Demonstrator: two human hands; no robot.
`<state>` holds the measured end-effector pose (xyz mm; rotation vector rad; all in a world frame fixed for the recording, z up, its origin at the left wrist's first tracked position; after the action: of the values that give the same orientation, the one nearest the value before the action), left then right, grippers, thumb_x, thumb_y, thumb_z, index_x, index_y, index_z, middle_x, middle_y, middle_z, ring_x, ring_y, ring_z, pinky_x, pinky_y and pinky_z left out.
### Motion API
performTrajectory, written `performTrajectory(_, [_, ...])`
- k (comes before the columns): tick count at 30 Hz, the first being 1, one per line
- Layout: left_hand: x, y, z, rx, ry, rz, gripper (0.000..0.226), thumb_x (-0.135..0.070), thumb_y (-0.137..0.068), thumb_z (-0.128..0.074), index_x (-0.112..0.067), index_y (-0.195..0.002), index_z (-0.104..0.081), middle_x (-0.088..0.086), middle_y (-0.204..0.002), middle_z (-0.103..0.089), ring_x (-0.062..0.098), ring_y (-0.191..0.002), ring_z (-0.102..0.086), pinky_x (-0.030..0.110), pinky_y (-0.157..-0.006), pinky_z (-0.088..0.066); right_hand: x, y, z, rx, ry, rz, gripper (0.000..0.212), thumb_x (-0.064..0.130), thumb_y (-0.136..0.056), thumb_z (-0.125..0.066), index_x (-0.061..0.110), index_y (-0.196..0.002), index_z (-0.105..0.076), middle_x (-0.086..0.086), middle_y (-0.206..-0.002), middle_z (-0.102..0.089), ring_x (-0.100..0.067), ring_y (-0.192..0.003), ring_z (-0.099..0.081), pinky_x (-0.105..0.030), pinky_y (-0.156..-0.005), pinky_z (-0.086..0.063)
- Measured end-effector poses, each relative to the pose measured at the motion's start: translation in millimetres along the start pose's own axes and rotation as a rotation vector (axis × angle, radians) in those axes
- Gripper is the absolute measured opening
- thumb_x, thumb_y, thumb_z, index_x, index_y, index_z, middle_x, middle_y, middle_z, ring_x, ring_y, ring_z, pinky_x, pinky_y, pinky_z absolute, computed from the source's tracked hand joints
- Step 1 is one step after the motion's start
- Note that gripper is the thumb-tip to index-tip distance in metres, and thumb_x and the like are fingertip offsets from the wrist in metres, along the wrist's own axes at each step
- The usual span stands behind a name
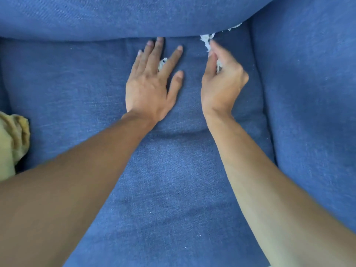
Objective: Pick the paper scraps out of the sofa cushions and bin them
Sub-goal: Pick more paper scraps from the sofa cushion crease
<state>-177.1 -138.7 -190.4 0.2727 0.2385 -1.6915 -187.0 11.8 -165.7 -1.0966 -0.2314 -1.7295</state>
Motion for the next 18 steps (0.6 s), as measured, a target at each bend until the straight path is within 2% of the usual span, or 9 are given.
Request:
performTrajectory(2, [2,1,-9,0.119,-0.11,-0.019,0.058,-0.056,-0.102,-0.015,-0.035,-0.156,-0.017,0.009,-0.166,-0.009,0.025,-0.153,-0.009,0.042,-0.126,-0.007,-1,-7,-11,-0.002,0.037,-0.022,0.025,0.001,-0.091,-0.061,0.008,-0.11,-0.075,0.001,-0.095,-0.078,-0.014,-0.085,-0.072,-0.046,-0.103,-0.05])
performTrajectory(4, [4,-1,-14,0.17,-0.16,-0.03,0.061,-0.058,-0.1,-0.011,-0.034,-0.156,-0.017,0.01,-0.166,-0.006,0.025,-0.153,-0.006,0.043,-0.126,-0.005,-3,-9,-25,0.04,0.114,-0.011,0.029,0.011,-0.092,-0.064,0.006,-0.12,-0.07,-0.001,-0.115,-0.074,-0.019,-0.105,-0.07,-0.042,-0.113,-0.04])
performTrajectory(6, [4,-3,-19,0.208,-0.207,-0.033,0.063,-0.058,-0.099,-0.01,-0.032,-0.156,-0.019,0.011,-0.166,-0.007,0.025,-0.153,-0.005,0.044,-0.126,-0.004,-5,-10,-38,0.095,0.178,-0.008,0.041,0.024,-0.09,-0.069,0.004,-0.125,-0.066,-0.007,-0.128,-0.068,-0.024,-0.121,-0.063,-0.041,-0.114,-0.038])
performTrajectory(8, [5,-5,-21,0.224,-0.225,-0.045,0.062,-0.056,-0.1,-0.011,-0.031,-0.156,-0.022,0.012,-0.165,-0.009,0.026,-0.153,-0.006,0.044,-0.126,-0.004,-4,-11,-48,0.095,0.209,-0.023,0.048,0.032,-0.083,-0.075,0.005,-0.122,-0.067,-0.008,-0.13,-0.066,-0.025,-0.124,-0.06,-0.042,-0.113,-0.038])
performTrajectory(12, [6,-6,-21,0.222,-0.231,-0.06,0.062,-0.053,-0.099,-0.011,-0.028,-0.155,-0.025,0.014,-0.164,-0.012,0.028,-0.153,-0.009,0.045,-0.125,-0.007,4,-17,-62,0.004,0.186,-0.095,0.044,0.032,-0.07,-0.085,0.007,-0.104,-0.075,-0.008,-0.117,-0.072,-0.027,-0.117,-0.063,-0.045,-0.11,-0.041])
performTrajectory(14, [6,-5,-20,0.222,-0.237,-0.062,0.064,-0.051,-0.097,-0.008,-0.027,-0.155,-0.025,0.015,-0.164,-0.014,0.028,-0.153,-0.011,0.046,-0.125,-0.008,5,-21,-66,-0.052,0.171,-0.123,0.031,0.026,-0.068,-0.087,0.008,-0.091,-0.077,-0.006,-0.107,-0.074,-0.027,-0.107,-0.066,-0.044,-0.106,-0.045])
performTrajectory(17, [7,-5,-19,0.213,-0.241,-0.059,0.065,-0.05,-0.096,-0.008,-0.027,-0.155,-0.025,0.015,-0.164,-0.015,0.029,-0.152,-0.012,0.046,-0.125,-0.009,1,-24,-68,-0.106,0.143,-0.17,0.008,0.011,-0.073,-0.081,0.005,-0.074,-0.075,-0.008,-0.089,-0.075,-0.029,-0.09,-0.069,-0.04,-0.107,-0.042])
performTrajectory(18, [7,-5,-19,0.203,-0.239,-0.058,0.064,-0.05,-0.097,-0.009,-0.028,-0.155,-0.025,0.016,-0.163,-0.016,0.029,-0.152,-0.013,0.046,-0.125,-0.009,0,-25,-68,-0.108,0.133,-0.195,0.006,0.007,-0.075,-0.077,0.004,-0.071,-0.074,-0.009,-0.084,-0.075,-0.03,-0.086,-0.068,-0.038,-0.108,-0.041])
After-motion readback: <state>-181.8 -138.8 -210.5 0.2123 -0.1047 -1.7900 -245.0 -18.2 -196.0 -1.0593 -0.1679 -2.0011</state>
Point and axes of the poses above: each hand's wrist, its own y-axis away from the middle knuckle, its own z-axis out of the back of the hand, x = y × z, the point moved 4 cm from there along -y, towards the middle knuckle
